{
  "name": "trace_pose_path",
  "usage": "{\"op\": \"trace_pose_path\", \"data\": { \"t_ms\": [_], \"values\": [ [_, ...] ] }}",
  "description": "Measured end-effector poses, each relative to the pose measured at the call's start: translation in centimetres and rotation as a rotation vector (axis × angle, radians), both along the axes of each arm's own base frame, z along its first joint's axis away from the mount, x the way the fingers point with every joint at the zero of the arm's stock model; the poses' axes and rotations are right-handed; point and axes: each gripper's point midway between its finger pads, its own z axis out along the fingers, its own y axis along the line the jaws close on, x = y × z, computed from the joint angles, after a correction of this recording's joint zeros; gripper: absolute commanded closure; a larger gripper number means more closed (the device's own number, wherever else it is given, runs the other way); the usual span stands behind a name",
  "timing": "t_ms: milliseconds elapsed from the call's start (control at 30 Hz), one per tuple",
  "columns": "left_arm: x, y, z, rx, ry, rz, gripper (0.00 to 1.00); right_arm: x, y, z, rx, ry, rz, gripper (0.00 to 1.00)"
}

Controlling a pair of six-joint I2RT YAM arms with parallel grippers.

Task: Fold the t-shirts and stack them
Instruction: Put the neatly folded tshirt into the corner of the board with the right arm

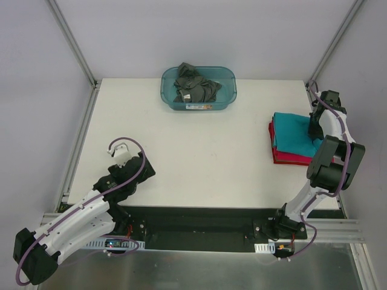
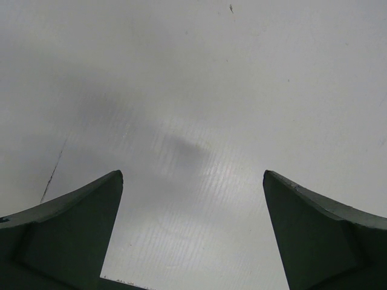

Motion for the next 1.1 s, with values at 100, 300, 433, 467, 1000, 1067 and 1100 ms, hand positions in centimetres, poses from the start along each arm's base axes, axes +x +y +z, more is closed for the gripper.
{"op": "trace_pose_path", "data": {
  "t_ms": [100,300,433,467,1000,1067,1100],
  "values": [
    [0.0,0.0,-0.1,0.002,0.003,0.0,0.01,0.2,-0.3,-0.7,0.001,0.016,-0.008,0.38],
    [-0.1,0.0,-0.4,0.012,0.016,-0.001,0.01,1.0,-1.1,0.3,-0.028,-0.004,-0.024,0.14],
    [-0.1,0.1,-0.6,0.02,0.026,-0.001,0.01,1.6,-1.8,2.0,-0.056,-0.045,-0.072,0.12],
    [-0.1,0.1,-0.6,0.023,0.029,-0.001,0.01,1.6,-1.8,2.4,-0.057,-0.058,-0.086,0.12],
    [-0.2,0.2,-1.1,0.043,0.054,-0.003,0.01,2.4,6.1,6.3,0.308,-0.32,-0.007,0.04],
    [-0.1,0.1,-0.9,0.041,0.05,-0.003,0.01,2.5,5.9,5.0,0.316,-0.287,-0.018,0.04],
    [0.0,0.1,-0.8,0.039,0.047,-0.003,0.01,2.5,5.7,4.2,0.315,-0.266,-0.028,0.04]
  ]
}}
